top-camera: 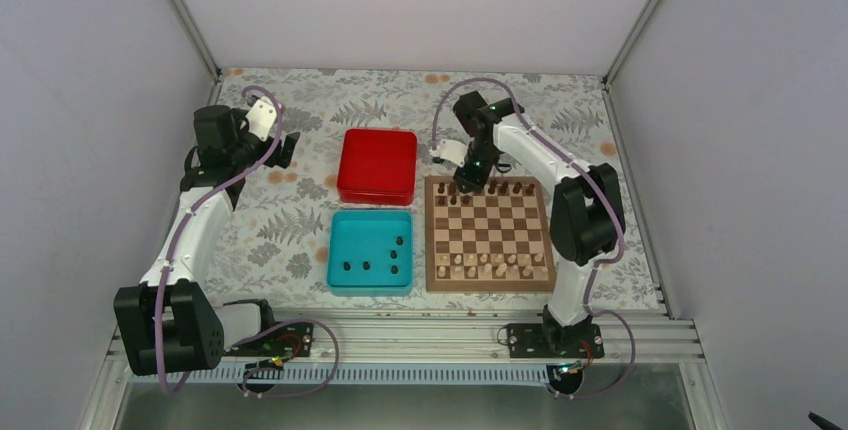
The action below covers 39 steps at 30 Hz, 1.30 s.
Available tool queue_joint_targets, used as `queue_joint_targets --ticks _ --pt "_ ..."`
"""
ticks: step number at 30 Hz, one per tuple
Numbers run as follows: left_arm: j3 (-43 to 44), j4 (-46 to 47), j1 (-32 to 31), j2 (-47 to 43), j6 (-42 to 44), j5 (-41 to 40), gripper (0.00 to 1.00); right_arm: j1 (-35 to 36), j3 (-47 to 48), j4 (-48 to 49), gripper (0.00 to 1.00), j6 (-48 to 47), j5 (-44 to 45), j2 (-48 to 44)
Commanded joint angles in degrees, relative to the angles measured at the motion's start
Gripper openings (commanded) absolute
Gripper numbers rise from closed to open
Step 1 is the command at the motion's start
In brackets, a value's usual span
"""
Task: Set up the chess pieces on the board
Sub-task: Place the chess piece on the chessboard, then pick up the chess piece from the storage box.
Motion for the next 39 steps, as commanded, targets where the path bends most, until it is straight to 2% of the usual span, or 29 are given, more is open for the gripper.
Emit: queue_joint_targets --ticks 1,8,13,20,39 --pt "0.14 -0.10 0.31 0.12 0.33 1.37 1.00 4.43 4.91 -5.45 0.28 0.55 -3.36 -4.08" --pt "0.02 0.37 0.36 -0.48 -0.08 0.17 1.00 20.97 7.73 -3.93 0.36 5.24 -0.76 -2.66" --pt "0.01 0.56 0.38 -0.66 -0.11 -0.30 1.00 27.92 7.35 0.19 0.40 5.27 1.54 1.41" --pt "-0.27 0.74 0.37 -1.11 -0.11 -0.35 1.00 30.03 8.68 0.63 0.45 3.39 4.97 8.37" --pt "-0.56 1.03 0.63 -1.37 -0.02 -0.13 1.00 30.06 9.64 0.87 0.44 2.38 8.08 14.48"
